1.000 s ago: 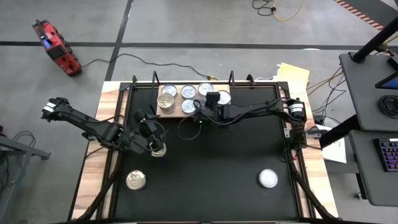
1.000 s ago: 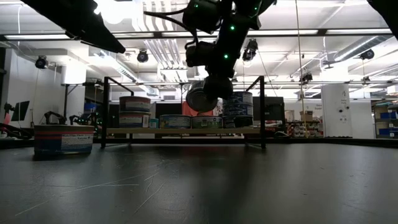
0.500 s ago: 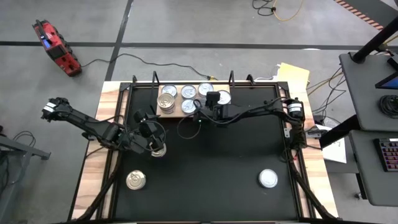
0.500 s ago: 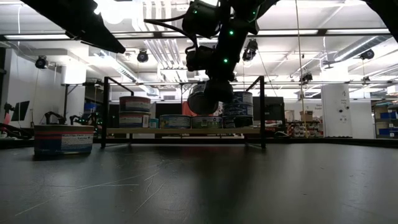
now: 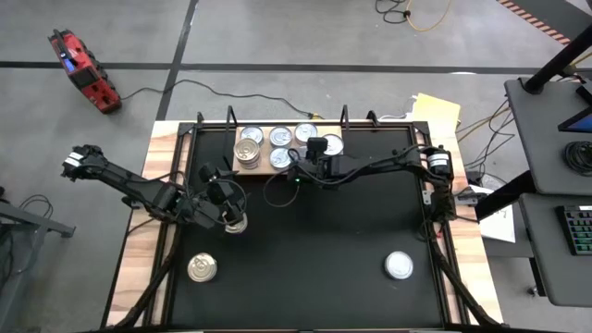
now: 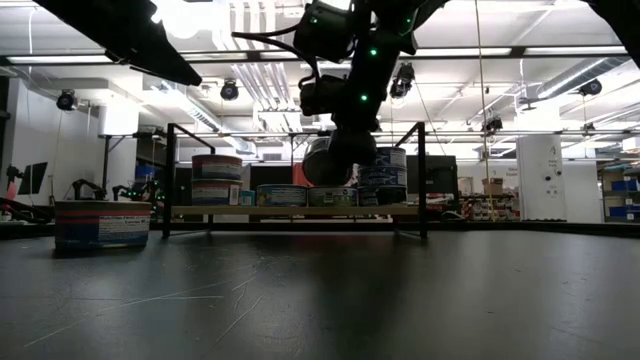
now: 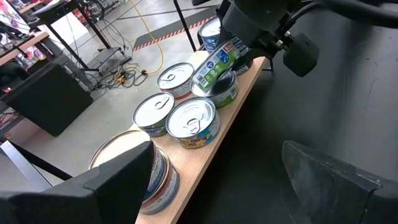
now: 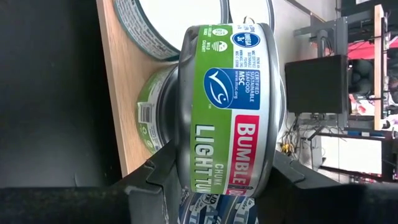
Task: Stack canned seafood by type on shelf
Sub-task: Stack the green tuna can on top of the other green tuna can on the shelf
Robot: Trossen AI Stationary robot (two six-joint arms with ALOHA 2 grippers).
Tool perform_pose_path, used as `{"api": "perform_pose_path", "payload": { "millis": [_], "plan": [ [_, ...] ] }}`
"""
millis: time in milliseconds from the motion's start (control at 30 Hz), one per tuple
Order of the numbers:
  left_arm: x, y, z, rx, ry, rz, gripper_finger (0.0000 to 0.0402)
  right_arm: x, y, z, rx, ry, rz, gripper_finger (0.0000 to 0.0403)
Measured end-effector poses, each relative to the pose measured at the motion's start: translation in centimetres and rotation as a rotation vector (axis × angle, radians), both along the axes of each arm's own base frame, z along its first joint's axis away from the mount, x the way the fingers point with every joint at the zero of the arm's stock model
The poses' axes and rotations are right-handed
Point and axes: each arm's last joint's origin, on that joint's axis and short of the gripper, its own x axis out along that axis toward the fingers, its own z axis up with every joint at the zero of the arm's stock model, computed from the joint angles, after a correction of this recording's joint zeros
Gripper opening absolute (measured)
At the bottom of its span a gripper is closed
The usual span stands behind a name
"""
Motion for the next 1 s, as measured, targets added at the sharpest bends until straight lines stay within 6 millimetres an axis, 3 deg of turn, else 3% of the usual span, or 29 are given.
{"api": "perform_pose_path", "payload": {
  "millis": [267,1000],
  "plan": [
    [0.00,0.00,0.00,-0.006,-0.005,0.003,0.0338,-0.07,0.01,-0.04,0.002,0.006,-0.002,0.0139],
    [0.00,0.01,0.00,-0.018,-0.016,0.010,0.0338,-0.20,-0.11,-0.31,0.154,-0.078,-0.069,0.0209]
  ]
}}
